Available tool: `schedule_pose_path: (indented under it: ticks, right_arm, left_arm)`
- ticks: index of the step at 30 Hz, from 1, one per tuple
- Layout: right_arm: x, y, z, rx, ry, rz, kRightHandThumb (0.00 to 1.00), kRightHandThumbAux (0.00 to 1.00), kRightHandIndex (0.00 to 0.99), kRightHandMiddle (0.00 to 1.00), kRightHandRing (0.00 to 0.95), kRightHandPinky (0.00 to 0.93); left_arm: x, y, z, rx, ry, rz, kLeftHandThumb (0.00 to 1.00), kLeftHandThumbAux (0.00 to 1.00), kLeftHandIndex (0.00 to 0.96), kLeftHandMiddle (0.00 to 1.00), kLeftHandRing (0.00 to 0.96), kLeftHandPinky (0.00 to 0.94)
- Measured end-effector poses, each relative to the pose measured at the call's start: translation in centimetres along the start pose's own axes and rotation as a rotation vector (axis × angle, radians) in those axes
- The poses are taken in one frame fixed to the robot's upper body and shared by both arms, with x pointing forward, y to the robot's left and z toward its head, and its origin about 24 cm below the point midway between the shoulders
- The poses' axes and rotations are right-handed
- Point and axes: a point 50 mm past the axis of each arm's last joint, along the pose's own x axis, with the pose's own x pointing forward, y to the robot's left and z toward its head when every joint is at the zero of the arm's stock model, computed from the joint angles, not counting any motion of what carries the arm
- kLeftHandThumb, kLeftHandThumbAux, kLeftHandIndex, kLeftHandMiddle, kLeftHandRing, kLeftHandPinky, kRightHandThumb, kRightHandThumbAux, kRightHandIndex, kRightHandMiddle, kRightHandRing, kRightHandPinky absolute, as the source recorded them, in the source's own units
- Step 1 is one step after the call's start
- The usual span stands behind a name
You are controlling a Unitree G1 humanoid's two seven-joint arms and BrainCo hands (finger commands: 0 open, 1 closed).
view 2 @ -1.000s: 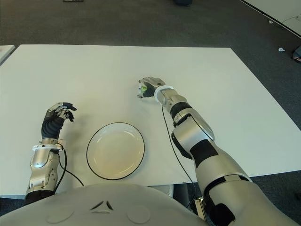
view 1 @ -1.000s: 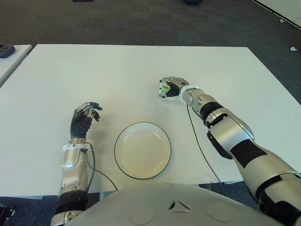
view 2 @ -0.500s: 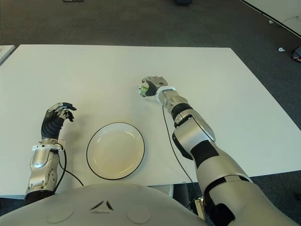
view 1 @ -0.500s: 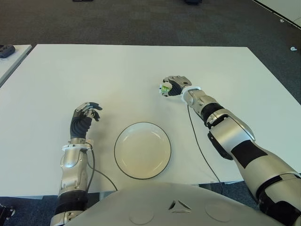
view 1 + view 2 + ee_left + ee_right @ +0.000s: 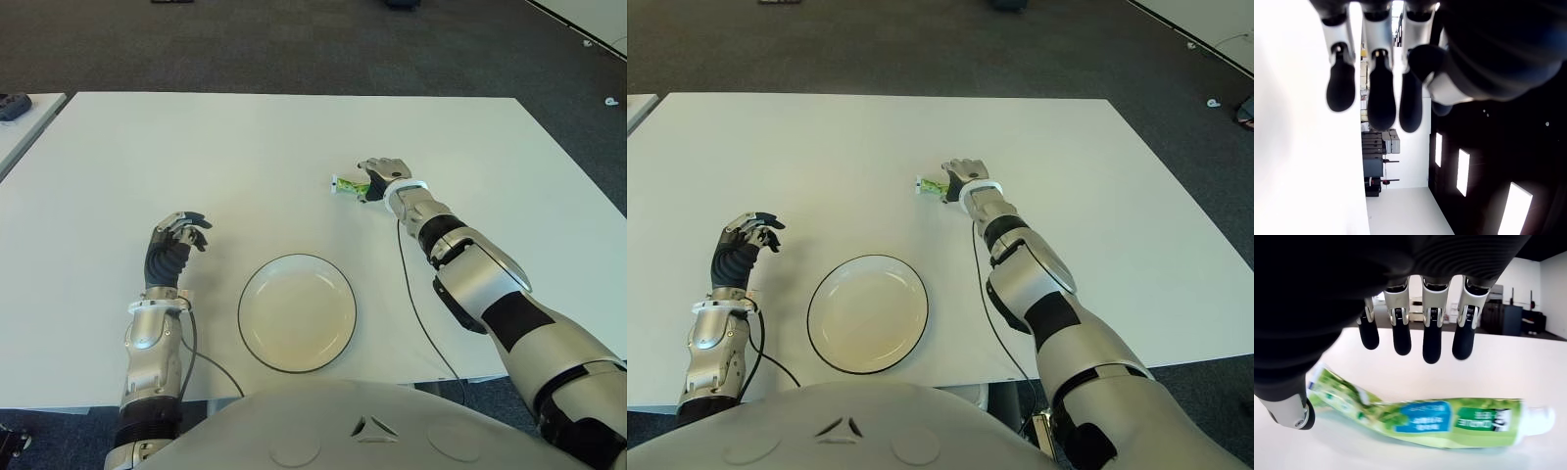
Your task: Put the toothpaste on the table into the plate.
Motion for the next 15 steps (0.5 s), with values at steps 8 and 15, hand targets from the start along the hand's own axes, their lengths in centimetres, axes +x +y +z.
schedule_pose_path:
  ticks: [8, 15]
  right_arm:
    - [-0.07, 0.27, -0.99, -0.044, 0.046, 0.061, 0.316, 0.460, 0.002, 0.003, 0.004, 0.006]
    - [-0.10, 0.53, -1.09, -0.048, 0.052, 0.115, 0.335, 0.380, 0.000, 0.000, 0.000, 0.000]
  left_arm:
    - [0.02, 0.01, 0.06, 0.001, 0.002, 0.004, 0.837, 0.674, 0.430, 0.493, 0.648, 0.641]
    - [0.07, -0.02, 0.16, -0.002, 0.000, 0.003, 0.838, 0.673, 0.435, 0.488, 0.650, 0.646]
